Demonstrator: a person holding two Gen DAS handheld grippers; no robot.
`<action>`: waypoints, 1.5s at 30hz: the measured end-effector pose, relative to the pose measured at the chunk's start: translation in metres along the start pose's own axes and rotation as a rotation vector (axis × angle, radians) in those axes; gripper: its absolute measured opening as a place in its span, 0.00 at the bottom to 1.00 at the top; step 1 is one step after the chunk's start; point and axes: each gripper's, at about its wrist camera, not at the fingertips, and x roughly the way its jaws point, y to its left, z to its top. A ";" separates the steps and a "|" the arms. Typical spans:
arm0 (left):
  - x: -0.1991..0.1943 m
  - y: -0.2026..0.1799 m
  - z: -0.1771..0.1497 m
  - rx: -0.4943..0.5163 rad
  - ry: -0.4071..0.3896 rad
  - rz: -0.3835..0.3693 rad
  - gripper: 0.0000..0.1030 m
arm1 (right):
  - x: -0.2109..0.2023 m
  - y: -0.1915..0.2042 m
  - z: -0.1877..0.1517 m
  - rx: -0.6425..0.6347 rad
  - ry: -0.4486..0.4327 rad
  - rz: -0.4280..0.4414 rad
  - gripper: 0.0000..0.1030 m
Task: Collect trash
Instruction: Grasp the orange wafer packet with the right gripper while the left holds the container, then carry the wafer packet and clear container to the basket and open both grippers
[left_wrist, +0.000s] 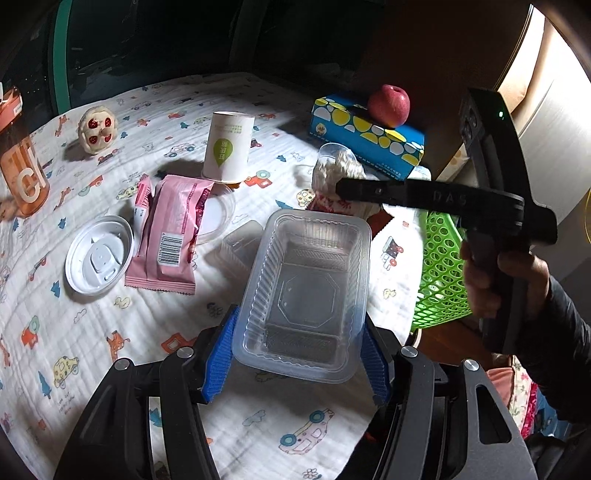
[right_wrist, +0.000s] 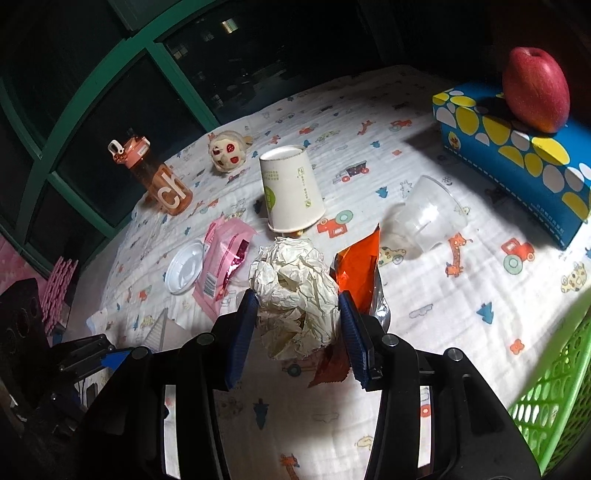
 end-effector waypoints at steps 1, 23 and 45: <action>0.000 0.000 0.000 -0.002 0.001 -0.001 0.57 | 0.001 -0.001 -0.004 0.003 0.008 -0.003 0.44; 0.010 0.007 -0.003 -0.036 0.026 -0.021 0.57 | 0.008 -0.021 -0.013 -0.056 0.008 -0.105 0.62; 0.014 0.015 -0.004 -0.061 0.033 -0.032 0.57 | 0.035 -0.032 -0.024 -0.091 0.087 -0.274 0.51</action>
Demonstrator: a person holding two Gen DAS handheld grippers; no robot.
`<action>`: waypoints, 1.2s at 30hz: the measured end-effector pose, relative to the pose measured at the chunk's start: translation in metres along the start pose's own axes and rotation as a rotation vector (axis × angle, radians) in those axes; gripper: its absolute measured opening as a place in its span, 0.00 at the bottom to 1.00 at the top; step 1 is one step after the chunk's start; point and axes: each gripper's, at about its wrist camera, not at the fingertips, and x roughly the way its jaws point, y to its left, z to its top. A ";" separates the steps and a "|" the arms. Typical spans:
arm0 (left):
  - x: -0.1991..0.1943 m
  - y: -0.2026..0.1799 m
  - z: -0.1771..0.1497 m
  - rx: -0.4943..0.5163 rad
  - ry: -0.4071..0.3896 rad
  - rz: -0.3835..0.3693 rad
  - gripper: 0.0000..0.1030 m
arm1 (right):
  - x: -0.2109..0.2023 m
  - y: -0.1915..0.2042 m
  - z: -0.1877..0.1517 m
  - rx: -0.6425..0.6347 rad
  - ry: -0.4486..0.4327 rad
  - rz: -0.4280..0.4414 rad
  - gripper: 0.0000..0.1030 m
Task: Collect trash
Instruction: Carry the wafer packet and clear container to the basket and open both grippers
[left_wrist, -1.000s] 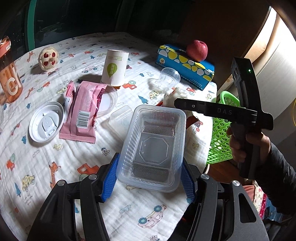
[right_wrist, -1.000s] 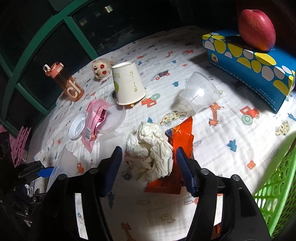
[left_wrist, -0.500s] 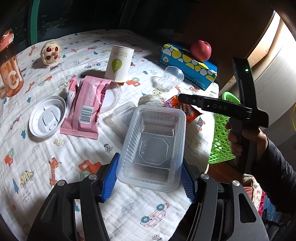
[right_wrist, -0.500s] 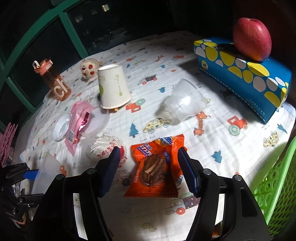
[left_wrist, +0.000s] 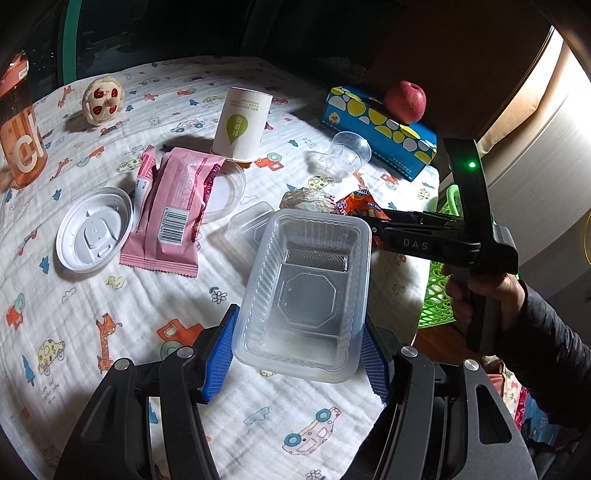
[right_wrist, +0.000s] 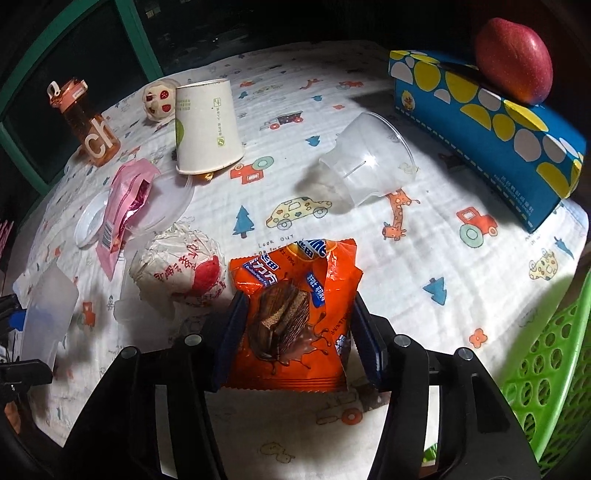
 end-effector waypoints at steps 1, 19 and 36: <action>0.000 -0.001 0.001 0.003 -0.001 0.000 0.57 | -0.003 0.000 -0.001 0.000 -0.006 -0.001 0.49; 0.015 -0.097 0.046 0.151 -0.024 -0.099 0.57 | -0.121 -0.066 -0.037 0.161 -0.188 -0.028 0.46; 0.075 -0.238 0.084 0.325 0.042 -0.218 0.57 | -0.177 -0.180 -0.123 0.377 -0.198 -0.224 0.54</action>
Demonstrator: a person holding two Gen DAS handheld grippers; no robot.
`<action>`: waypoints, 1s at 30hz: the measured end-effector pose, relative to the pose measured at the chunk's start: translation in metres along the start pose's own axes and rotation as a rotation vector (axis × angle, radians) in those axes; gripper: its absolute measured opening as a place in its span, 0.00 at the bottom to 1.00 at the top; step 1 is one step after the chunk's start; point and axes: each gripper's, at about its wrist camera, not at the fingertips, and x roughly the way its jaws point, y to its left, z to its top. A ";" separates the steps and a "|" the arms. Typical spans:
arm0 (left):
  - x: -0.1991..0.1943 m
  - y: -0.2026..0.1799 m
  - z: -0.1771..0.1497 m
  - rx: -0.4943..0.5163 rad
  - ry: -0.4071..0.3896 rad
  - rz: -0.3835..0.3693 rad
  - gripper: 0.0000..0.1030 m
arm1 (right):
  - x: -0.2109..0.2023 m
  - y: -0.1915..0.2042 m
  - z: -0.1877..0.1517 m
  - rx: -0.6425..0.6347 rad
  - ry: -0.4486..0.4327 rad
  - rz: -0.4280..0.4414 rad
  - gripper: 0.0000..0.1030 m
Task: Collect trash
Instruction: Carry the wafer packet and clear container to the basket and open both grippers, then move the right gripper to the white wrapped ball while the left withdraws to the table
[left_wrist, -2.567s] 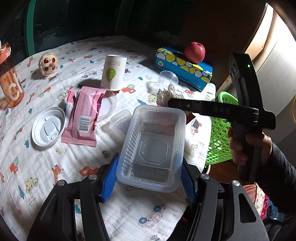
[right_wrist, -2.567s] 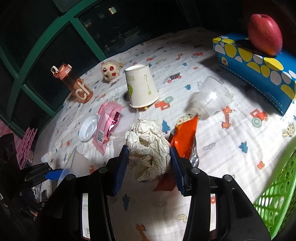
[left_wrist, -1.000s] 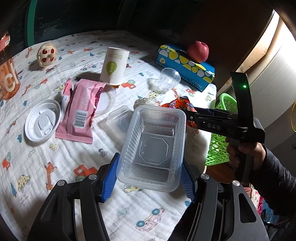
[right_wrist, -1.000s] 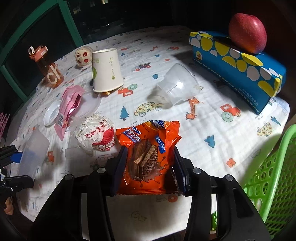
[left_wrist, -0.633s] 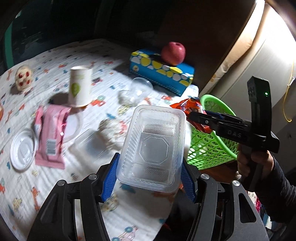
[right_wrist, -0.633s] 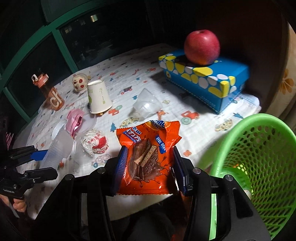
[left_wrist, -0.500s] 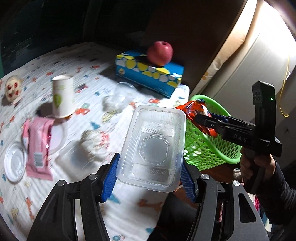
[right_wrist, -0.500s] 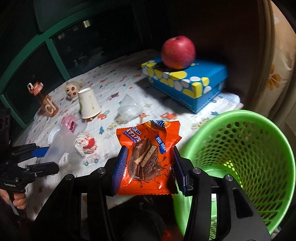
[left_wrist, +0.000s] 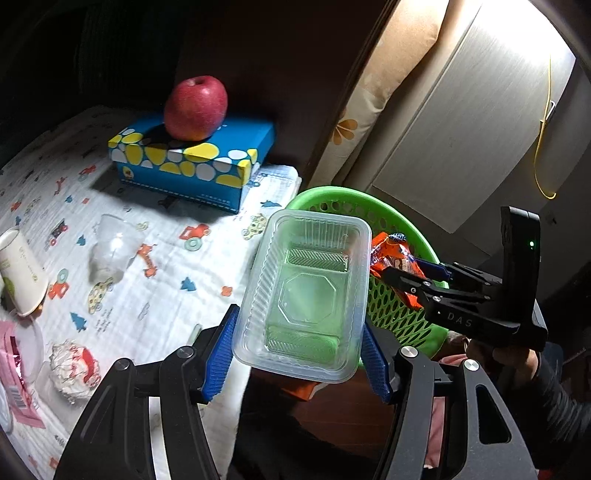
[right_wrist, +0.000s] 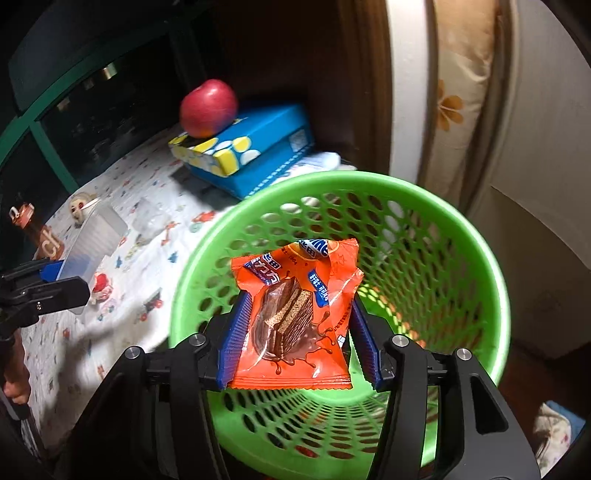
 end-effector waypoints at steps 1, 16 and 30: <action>0.004 -0.006 0.003 0.007 0.004 -0.004 0.57 | -0.002 -0.005 -0.002 0.006 -0.001 -0.007 0.54; 0.060 -0.053 0.021 0.006 0.075 -0.043 0.60 | -0.024 -0.047 -0.016 0.065 -0.018 -0.044 0.69; 0.037 -0.043 0.009 -0.008 0.023 0.032 0.73 | -0.037 -0.035 -0.017 0.048 -0.048 -0.008 0.75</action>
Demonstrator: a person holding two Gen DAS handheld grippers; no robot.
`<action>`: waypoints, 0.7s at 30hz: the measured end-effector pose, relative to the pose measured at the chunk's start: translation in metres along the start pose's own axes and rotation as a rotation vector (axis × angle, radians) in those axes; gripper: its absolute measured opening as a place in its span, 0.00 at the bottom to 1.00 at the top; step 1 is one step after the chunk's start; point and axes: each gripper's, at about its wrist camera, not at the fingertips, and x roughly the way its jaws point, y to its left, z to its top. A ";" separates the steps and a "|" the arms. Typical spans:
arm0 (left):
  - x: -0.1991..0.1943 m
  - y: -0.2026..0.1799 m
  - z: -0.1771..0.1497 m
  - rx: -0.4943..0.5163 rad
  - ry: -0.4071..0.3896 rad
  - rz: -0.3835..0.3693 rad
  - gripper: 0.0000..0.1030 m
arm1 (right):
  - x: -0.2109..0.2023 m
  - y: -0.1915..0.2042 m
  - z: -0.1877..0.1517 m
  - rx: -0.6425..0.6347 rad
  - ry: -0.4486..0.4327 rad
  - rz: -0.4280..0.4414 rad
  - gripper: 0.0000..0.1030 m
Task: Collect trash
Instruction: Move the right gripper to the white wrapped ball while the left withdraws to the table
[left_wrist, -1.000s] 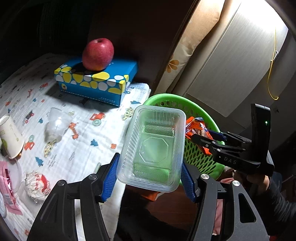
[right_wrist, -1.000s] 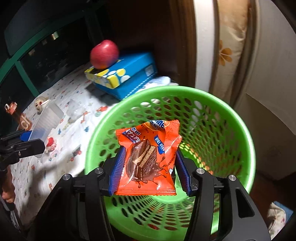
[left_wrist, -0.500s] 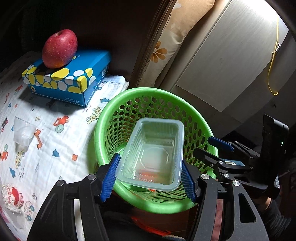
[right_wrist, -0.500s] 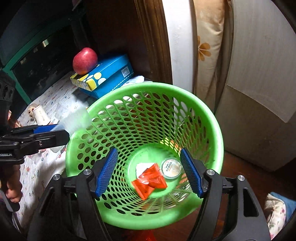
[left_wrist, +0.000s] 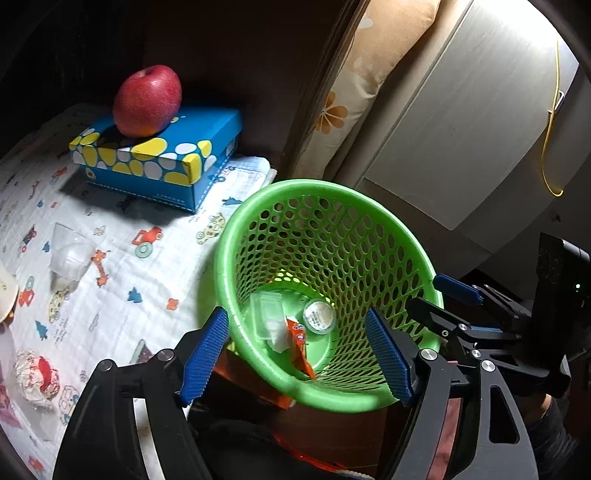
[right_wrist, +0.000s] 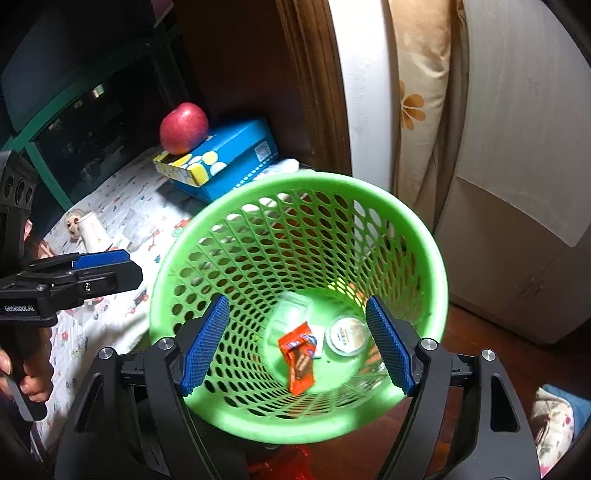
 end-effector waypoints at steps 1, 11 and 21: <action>-0.005 0.004 -0.003 -0.004 -0.007 0.023 0.74 | -0.001 0.004 0.001 -0.007 -0.004 0.009 0.75; -0.058 0.072 -0.038 -0.126 -0.085 0.186 0.78 | 0.007 0.068 0.010 -0.112 0.006 0.119 0.76; -0.106 0.155 -0.086 -0.289 -0.125 0.311 0.78 | 0.040 0.144 0.012 -0.214 0.059 0.220 0.76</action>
